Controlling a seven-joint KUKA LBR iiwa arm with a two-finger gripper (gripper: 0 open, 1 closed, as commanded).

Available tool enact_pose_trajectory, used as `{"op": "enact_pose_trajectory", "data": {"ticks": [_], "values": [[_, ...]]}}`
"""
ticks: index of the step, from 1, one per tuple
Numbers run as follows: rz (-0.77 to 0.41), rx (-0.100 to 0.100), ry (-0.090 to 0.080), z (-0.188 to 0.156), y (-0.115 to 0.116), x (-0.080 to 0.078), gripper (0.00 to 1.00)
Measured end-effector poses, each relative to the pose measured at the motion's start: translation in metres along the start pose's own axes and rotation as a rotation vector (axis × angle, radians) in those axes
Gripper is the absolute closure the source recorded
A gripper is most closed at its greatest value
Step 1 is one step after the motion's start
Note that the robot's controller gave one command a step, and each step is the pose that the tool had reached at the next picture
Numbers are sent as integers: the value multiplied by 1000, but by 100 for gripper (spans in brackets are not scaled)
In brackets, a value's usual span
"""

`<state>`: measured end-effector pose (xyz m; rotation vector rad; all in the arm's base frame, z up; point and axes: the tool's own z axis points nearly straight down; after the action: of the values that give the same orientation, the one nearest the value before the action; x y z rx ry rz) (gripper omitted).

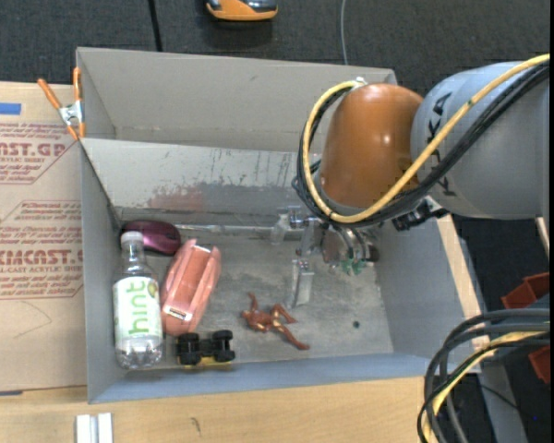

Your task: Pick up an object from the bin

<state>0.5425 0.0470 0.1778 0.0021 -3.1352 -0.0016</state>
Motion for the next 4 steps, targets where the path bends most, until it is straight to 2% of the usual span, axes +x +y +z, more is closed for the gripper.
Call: {"op": "enact_pose_trajectory", "data": {"ticks": [1, 2, 3, 4], "values": [[1, 0, -8, -4, 0, -2, 0], [-61, 1, -13, 38, 9, 18, 0], [-315, 2, -7, 77, 17, 31, 0], [-497, 0, -12, 107, 29, 34, 100]]}}
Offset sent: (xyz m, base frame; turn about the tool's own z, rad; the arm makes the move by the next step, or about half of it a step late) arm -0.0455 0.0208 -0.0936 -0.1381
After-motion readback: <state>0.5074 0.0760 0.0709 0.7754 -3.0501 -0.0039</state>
